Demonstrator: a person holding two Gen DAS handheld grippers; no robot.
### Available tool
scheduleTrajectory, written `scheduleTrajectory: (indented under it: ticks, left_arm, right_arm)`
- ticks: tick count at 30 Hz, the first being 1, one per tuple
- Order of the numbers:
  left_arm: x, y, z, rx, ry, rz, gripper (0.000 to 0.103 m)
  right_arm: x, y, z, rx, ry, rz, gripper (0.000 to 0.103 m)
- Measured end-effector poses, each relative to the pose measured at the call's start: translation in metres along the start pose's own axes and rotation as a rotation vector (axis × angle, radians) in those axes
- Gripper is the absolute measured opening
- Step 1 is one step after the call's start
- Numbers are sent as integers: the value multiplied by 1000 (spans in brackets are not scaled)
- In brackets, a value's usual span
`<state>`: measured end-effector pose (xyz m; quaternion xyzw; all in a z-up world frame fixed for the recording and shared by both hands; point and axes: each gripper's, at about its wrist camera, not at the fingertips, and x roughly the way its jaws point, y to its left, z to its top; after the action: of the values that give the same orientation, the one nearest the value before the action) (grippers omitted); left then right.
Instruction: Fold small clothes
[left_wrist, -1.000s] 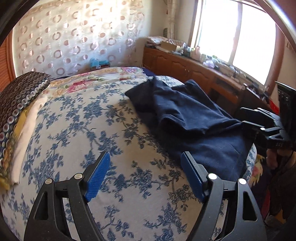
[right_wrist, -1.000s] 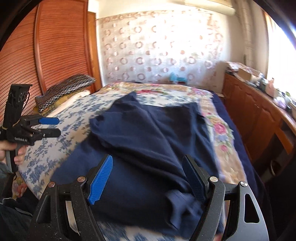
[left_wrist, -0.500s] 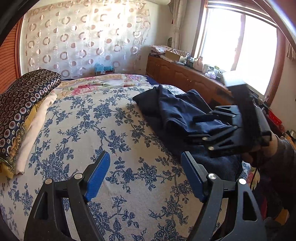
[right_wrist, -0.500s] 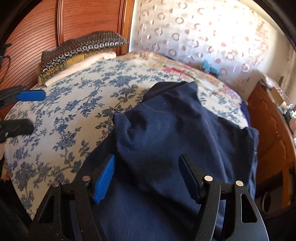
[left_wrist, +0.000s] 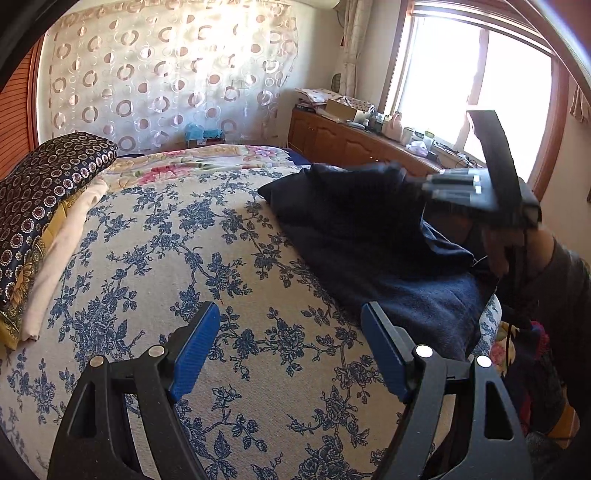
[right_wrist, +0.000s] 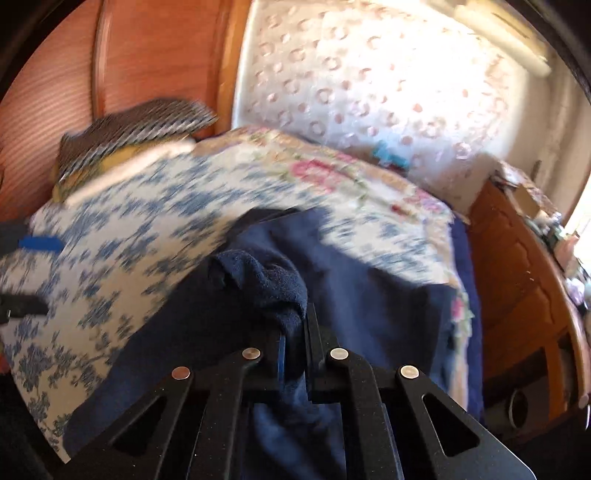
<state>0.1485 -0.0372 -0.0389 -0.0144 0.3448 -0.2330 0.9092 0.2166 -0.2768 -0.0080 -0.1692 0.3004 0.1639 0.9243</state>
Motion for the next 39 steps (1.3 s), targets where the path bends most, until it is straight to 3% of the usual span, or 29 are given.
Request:
scheduleTrajectory:
  ticks: [5, 7, 15, 20, 24, 26, 31, 39]
  left_arm:
    - [2, -1, -1, -6, 1, -3, 80]
    - [4, -2, -1, -4, 5, -4, 80]
    - [7, -6, -2, 9, 15, -3, 80]
    - [7, -8, -3, 9, 18, -5, 80]
    - [7, -10, -3, 10, 16, -9, 80]
    - [8, -12, -4, 14, 17, -11, 80]
    - [9, -19, -6, 25, 21, -21, 80]
    - [18, -38, -12, 59, 50, -47, 80]
  right_arm:
    - [2, -47, 7, 112, 0, -44, 7]
    - [9, -72, 7, 157, 8, -102, 7]
    - [58, -93, 13, 273, 106, -191, 6]
    - [56, -106, 25, 344, 102, -242, 6]
    - [37, -91, 20, 368, 56, -182, 7]
    - [28, -80, 15, 357, 49, -143, 11]
    - [8, -35, -10, 307, 50, -49, 45]
    - [-42, 21, -80, 270, 41, -16, 47]
